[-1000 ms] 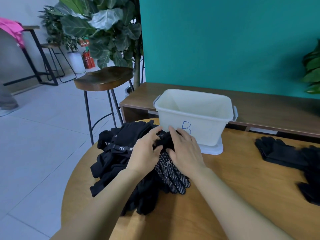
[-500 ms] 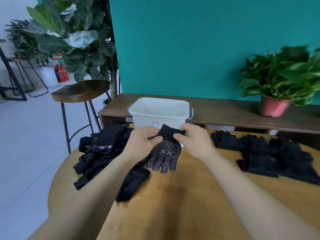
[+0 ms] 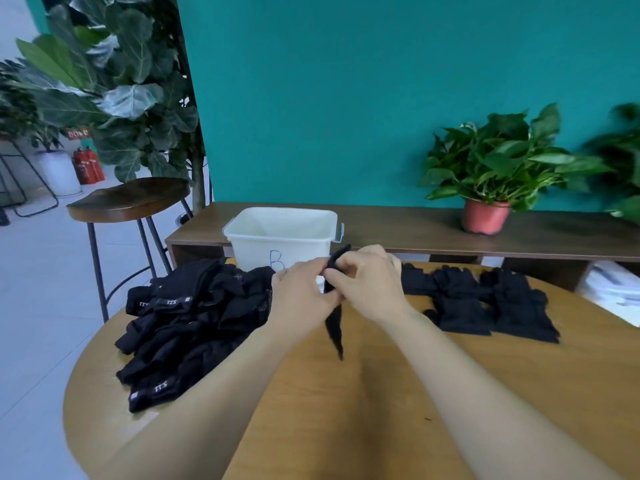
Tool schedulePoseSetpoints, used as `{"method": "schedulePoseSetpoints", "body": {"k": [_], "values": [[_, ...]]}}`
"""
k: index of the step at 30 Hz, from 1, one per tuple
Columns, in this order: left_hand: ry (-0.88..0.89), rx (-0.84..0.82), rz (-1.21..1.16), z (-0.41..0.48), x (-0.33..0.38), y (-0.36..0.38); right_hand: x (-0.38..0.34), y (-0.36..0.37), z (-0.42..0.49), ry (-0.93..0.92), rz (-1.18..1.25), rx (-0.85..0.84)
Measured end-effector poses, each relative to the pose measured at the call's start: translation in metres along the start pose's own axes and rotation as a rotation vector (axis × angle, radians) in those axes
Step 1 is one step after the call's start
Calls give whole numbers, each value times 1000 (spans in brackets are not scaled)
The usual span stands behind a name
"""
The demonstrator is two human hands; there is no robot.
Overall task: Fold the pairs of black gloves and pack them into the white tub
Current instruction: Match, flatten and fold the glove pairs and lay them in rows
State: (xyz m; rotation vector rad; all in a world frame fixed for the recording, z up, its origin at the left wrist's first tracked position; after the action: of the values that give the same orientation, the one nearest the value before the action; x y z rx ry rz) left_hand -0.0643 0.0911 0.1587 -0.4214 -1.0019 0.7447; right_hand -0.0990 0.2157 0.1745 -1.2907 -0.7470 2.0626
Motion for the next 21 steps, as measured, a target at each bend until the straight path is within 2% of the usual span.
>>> {"method": "schedulePoseSetpoints", "body": {"k": [3, 5, 7, 9, 11, 15, 21], "values": [[-68, 19, -133, 5, -2, -3, 3, -13, -6, -21, 96, 2], [-126, -19, -245, 6, -2, -8, 11, -23, -7, 53, 99, 40], [-198, -74, -407, 7, 2, -10, 24, -24, -7, 183, 101, -72], [-223, -144, -523, 7, 3, -9, 32, -20, -10, 267, 259, -293], [-241, -239, -548, 6, 2, -4, 39, -17, -15, 284, 387, -394], [-347, -456, -531, 0, -15, 9, 54, -19, -19, 305, 346, -379], [-372, -547, -464, 7, -35, 39, 91, -18, -13, 398, 290, -380]]}}
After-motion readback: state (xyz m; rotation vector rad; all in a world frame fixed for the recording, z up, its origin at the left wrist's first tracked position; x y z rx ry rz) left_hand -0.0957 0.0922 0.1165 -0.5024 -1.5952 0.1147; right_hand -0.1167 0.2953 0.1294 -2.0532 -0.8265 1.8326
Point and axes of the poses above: each hand's wrist, its own z-axis towards the middle knuckle, its own y-axis out of the palm, x = y × z, the point moved 2 cm from there along z, towards the middle knuckle, and after that the axes turned 7 degrees about y, right-handed, at the moved point
